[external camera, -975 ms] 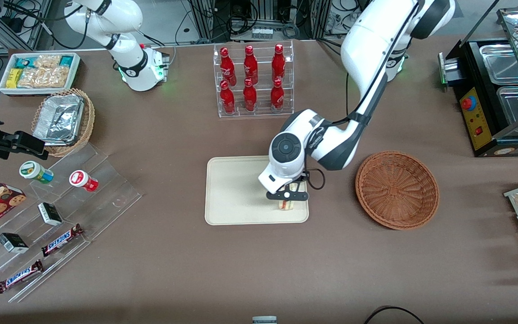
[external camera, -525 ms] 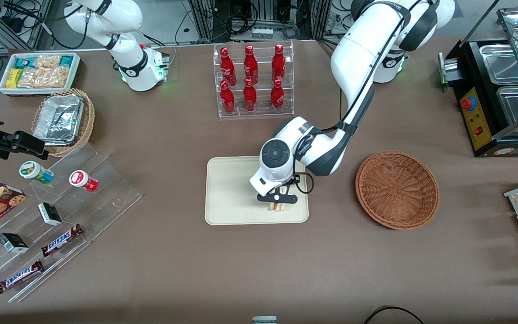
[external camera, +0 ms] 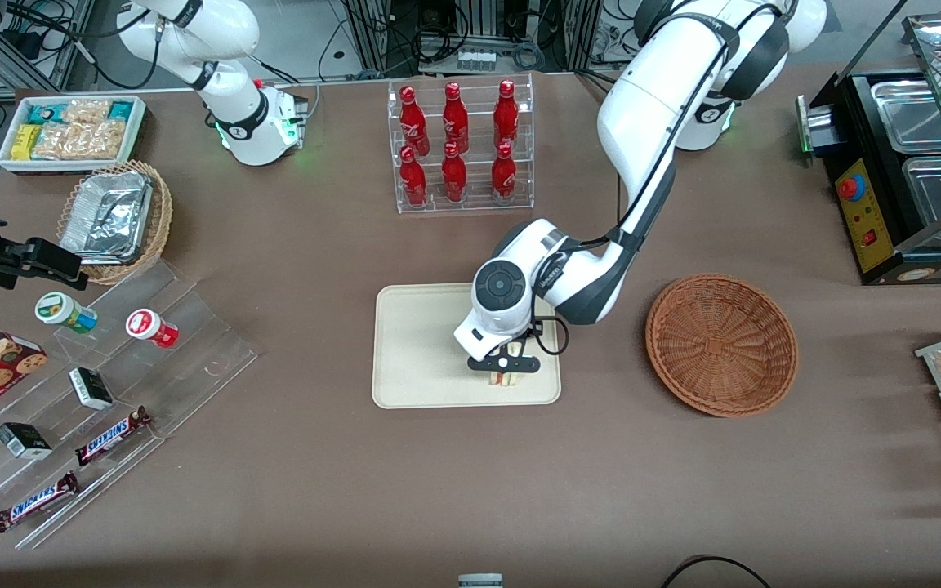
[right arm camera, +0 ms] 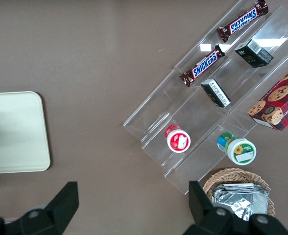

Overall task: Place sandwich from basket to tray
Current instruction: 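Lower the sandwich onto the tray and open the left gripper, then raise the left gripper and withdraw it toward the basket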

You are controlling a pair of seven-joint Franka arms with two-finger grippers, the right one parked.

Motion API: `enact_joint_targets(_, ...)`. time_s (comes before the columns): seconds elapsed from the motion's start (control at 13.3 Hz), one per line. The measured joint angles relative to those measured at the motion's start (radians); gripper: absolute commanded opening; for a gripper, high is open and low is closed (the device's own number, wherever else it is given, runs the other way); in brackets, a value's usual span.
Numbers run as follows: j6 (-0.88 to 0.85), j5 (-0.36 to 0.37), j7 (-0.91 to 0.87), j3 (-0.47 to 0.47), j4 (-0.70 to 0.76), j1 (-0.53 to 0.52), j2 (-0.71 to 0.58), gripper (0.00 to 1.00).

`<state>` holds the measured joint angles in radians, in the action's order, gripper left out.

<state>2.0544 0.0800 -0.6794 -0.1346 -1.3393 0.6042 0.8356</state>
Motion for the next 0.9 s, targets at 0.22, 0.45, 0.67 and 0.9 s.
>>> enact_joint_targets(0.22, 0.000, 0.000, -0.027, 0.003, 0.002, 0.000, 0.000, 1.00)
enact_joint_targets(0.45, 0.000, 0.001, -0.063, 0.005, 0.024, 0.000, -0.002, 1.00)
enact_joint_targets(0.67, -0.028, 0.001, -0.084, 0.011, 0.060, -0.001, -0.035, 1.00)
enact_joint_targets(0.9, -0.109, 0.002, -0.115, 0.041, 0.103, -0.002, -0.096, 1.00)
